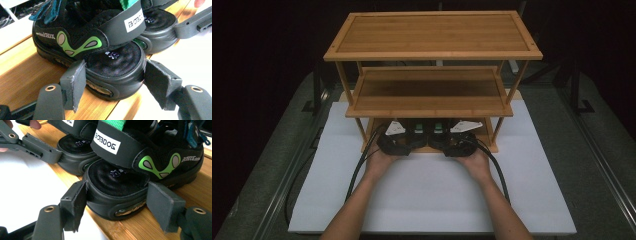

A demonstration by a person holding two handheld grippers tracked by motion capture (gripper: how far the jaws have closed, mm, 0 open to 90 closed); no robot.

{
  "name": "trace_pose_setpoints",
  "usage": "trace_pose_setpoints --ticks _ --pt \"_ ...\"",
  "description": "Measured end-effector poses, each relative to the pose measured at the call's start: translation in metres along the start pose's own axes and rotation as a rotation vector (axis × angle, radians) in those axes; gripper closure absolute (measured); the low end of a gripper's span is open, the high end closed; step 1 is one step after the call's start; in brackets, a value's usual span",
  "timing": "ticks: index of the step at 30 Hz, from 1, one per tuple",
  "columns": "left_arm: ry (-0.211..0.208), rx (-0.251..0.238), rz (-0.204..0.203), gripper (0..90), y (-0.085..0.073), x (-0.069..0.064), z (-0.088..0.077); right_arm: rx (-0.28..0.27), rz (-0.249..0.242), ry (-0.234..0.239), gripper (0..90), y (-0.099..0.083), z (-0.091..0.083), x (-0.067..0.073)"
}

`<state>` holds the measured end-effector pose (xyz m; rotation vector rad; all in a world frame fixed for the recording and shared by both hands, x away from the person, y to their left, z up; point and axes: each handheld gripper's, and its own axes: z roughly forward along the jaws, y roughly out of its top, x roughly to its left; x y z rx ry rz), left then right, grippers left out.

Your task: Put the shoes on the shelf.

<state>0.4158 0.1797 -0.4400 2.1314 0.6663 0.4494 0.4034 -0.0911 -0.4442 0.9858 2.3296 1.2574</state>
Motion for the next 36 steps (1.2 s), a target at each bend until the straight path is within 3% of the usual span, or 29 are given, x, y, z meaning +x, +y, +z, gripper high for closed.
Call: trace_pose_setpoints --ticks 5,9,11,16,25,36 --pt "0.004 -0.014 -0.010 33.9 -0.002 -0.001 0.001 0.000 -0.001 -0.005 32.6 0.000 0.001 0.000" --pt "0.006 -0.017 -0.014 33.9 -0.002 -0.001 0.001 0.016 -0.008 -0.051 34.9 0.000 0.003 0.000" --pt "0.005 -0.024 -0.025 34.0 -0.002 -0.002 0.001 -0.007 -0.027 -0.047 34.7 -0.001 0.005 -0.004" --pt "-0.010 -0.028 -0.030 34.7 -0.005 -0.007 -0.005 0.011 0.005 -0.015 32.6 -0.001 0.000 0.000" --pt "-0.040 0.018 -0.058 21.5 -0.008 -0.015 -0.029 0.022 0.006 0.015 23.8 -0.008 -0.027 0.007" --pt "-0.040 0.071 -0.085 15.5 -0.019 -0.019 -0.062 0.019 0.011 0.021 17.5 -0.020 -0.059 0.008"
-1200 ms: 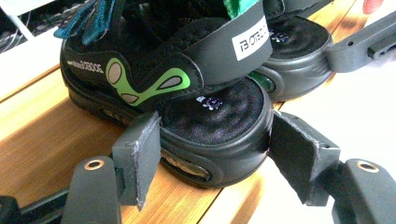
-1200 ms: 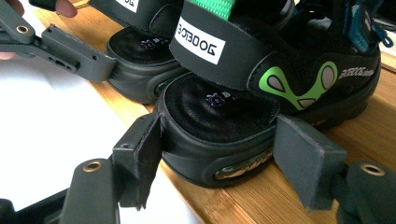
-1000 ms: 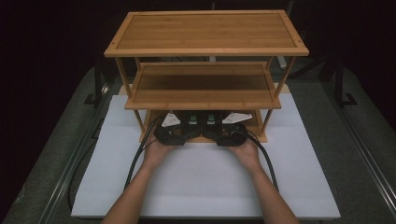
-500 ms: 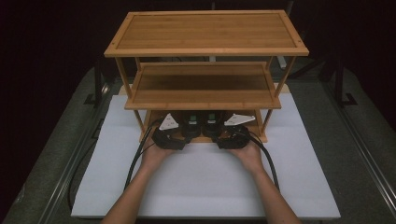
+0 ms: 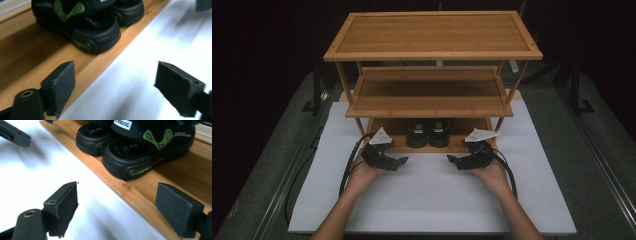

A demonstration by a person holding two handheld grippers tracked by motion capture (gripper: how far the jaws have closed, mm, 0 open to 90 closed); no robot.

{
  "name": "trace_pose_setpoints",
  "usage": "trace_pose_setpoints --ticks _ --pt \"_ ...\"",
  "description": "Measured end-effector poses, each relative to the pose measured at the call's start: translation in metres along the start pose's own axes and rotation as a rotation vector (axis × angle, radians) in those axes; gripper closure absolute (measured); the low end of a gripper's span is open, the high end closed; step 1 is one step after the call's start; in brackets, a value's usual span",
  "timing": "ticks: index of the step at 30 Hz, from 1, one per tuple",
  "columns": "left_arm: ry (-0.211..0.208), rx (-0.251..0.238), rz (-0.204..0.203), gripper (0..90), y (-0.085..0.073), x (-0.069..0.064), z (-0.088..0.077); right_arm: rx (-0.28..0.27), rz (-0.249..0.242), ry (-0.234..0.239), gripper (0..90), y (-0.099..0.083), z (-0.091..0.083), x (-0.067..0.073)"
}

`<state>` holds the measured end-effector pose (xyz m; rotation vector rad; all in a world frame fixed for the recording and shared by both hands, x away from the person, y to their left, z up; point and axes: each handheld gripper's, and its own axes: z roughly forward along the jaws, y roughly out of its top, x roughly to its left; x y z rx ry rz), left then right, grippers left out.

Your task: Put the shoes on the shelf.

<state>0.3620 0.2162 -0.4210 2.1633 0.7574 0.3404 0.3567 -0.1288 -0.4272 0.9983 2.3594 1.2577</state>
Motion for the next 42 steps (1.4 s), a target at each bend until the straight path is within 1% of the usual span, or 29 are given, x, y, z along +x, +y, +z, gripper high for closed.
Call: trace_pose_setpoints --ticks 2,4,5,6,7,8,9,11,12,14,15,16,17,18,21,22,23,24,26,28,29,32,34,35,36,37,38,39,42 --pt "0.004 0.005 0.003 15.5 -0.005 0.000 -0.006 0.002 0.003 -0.004 16.2 -0.005 -0.011 0.000" --pt "0.010 0.012 0.000 15.4 -0.010 0.000 -0.012 0.004 0.001 -0.005 16.2 -0.007 -0.013 0.000" --pt "0.015 0.013 0.000 14.5 -0.013 -0.001 -0.015 0.005 -0.001 -0.009 15.8 -0.009 -0.018 0.000" --pt "0.024 0.017 -0.001 14.4 -0.020 -0.001 -0.022 0.007 0.006 -0.020 15.2 -0.014 -0.025 -0.001" --pt "0.024 0.017 -0.001 14.4 -0.020 -0.001 -0.022 0.007 0.006 -0.020 15.2 -0.014 -0.025 -0.001" --pt "0.026 0.020 -0.005 14.4 -0.023 -0.001 -0.026 0.005 0.008 -0.027 15.0 -0.017 -0.029 -0.001" --pt "0.029 0.028 -0.008 14.4 -0.026 -0.001 -0.029 0.003 0.017 -0.032 14.5 -0.024 -0.037 -0.003" --pt "0.036 0.032 -0.015 14.4 -0.033 -0.001 -0.037 0.002 0.027 -0.034 13.7 -0.027 -0.041 -0.003" --pt "0.041 0.030 -0.022 14.4 -0.036 -0.001 -0.040 0.006 0.030 -0.036 13.6 -0.030 -0.044 -0.004" --pt "0.051 0.041 -0.018 14.4 -0.044 0.000 -0.049 0.009 0.038 -0.046 13.6 -0.041 -0.055 -0.005" --pt "0.059 0.045 -0.020 14.4 -0.048 -0.001 -0.052 0.009 0.038 -0.046 13.6 -0.041 -0.055 -0.005" --pt "0.066 0.048 -0.026 14.4 -0.055 -0.001 -0.060 0.015 0.046 -0.053 13.2 -0.048 -0.062 -0.006" --pt "0.066 0.048 -0.026 14.4 -0.055 -0.001 -0.060 0.015 0.048 -0.054 13.2 -0.051 -0.065 -0.006" --pt "0.070 0.047 -0.029 14.4 -0.059 -0.001 -0.063 0.015 0.048 -0.054 13.2 -0.051 -0.065 -0.006" --pt "0.086 0.051 -0.034 14.4 -0.069 -0.003 -0.073 0.025 0.050 -0.063 12.9 -0.060 -0.075 -0.005" --pt "0.097 0.058 -0.034 14.0 -0.076 -0.004 -0.079 0.030 0.057 -0.070 12.9 -0.066 -0.081 -0.006" --pt "0.097 0.058 -0.034 13.6 -0.076 -0.004 -0.079 0.030 0.057 -0.070 12.9 -0.066 -0.081 -0.006" --pt "0.100 0.060 -0.036 13.6 -0.079 -0.004 -0.081 0.039 0.066 -0.085 12.7 -0.073 -0.087 -0.006" --pt "0.108 0.073 -0.035 13.1 -0.085 -0.006 -0.086 0.043 0.065 -0.093 12.0 -0.076 -0.089 -0.006" --pt "0.126 0.087 -0.031 10.9 -0.095 -0.008 -0.093 0.058 0.086 -0.113 10.3 -0.085 -0.098 -0.008" --pt "0.126 0.087 -0.031 10.5 -0.095 -0.008 -0.093 0.058 0.086 -0.113 10.3 -0.085 -0.098 -0.008" --pt "0.141 0.090 -0.043 9.5 -0.104 -0.010 -0.098 0.062 0.102 -0.132 9.2 -0.093 -0.106 -0.010" --pt "0.149 0.098 -0.054 8.5 -0.113 -0.011 -0.102 0.064 0.113 -0.156 8.3 -0.100 -0.112 -0.011" --pt "0.149 0.098 -0.054 8.4 -0.113 -0.011 -0.102 0.064 0.113 -0.156 8.3 -0.100 -0.112 -0.011" --pt "0.152 0.106 -0.061 7.8 -0.119 -0.011 -0.103 0.067 0.125 -0.169 6.0 -0.106 -0.116 -0.013" --pt "0.152 0.106 -0.061 4.7 -0.119 -0.011 -0.103 0.067 0.125 -0.169 6.0 -0.106 -0.116 -0.013" --pt "0.155 0.112 -0.067 4.7 -0.122 -0.011 -0.103 0.075 0.138 -0.169 4.4 -0.108 -0.118 -0.014" --pt "0.148 0.099 -0.084 1.9 -0.127 -0.011 -0.106 0.093 0.156 -0.171 2.9 -0.114 -0.121 -0.016" --pt "0.154 0.094 -0.085 1.8 -0.130 -0.012 -0.108 0.102 0.157 -0.185 2.9 -0.120 -0.124 -0.016"
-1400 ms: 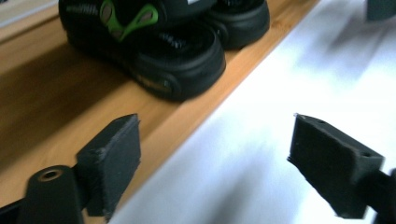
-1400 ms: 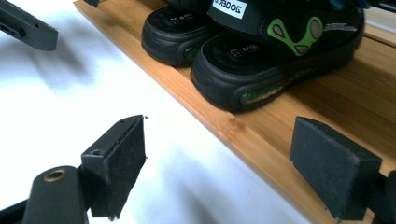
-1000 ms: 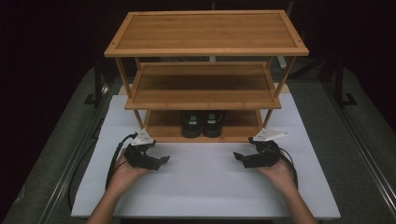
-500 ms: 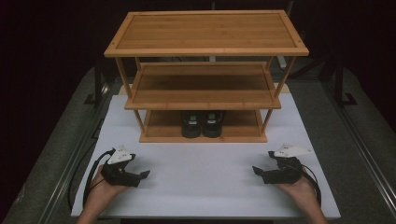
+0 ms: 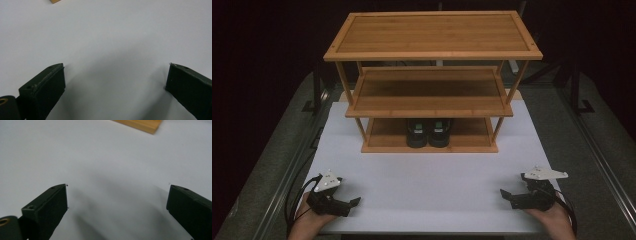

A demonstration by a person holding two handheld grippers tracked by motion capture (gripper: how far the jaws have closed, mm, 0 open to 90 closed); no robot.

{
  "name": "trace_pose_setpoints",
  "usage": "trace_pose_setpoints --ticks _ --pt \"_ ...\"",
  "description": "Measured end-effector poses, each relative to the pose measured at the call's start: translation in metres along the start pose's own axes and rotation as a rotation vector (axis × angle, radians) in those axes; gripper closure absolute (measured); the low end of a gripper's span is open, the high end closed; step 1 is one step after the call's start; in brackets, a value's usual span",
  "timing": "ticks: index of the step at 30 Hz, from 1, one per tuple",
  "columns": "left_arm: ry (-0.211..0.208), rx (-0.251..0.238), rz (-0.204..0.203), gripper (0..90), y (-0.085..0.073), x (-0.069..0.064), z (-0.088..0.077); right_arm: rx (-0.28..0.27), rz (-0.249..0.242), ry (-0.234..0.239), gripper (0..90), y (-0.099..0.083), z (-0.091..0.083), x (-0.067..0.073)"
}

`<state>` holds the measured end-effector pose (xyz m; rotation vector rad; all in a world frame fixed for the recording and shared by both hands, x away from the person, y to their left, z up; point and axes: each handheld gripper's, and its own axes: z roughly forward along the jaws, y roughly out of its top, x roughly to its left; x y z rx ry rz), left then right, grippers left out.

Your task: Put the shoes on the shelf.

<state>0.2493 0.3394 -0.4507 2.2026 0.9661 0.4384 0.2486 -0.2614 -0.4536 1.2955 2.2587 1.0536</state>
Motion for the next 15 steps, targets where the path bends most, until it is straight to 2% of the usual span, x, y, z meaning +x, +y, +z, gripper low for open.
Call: trace_pose_setpoints --ticks 1,3,7,15 --pt "0.004 -0.005 0.004 1.8 -0.0006 -0.0005 -0.0005 0.018 -0.003 -0.018 2.9 -0.0041 -0.0007 -0.0011" --pt "0.000 0.001 0.007 1.8 -0.0005 -0.0009 0.0000 0.026 -0.003 -0.026 2.9 -0.0049 -0.0009 -0.0010" --pt "-0.013 0.003 -0.005 1.8 -0.0010 0.0012 0.0008 0.048 -0.020 -0.064 3.4 -0.0055 0.0015 0.0019" --pt "-0.016 0.001 -0.009 1.8 -0.0012 0.0015 0.0010 0.048 -0.019 -0.064 3.4 -0.0057 0.0014 0.0021"
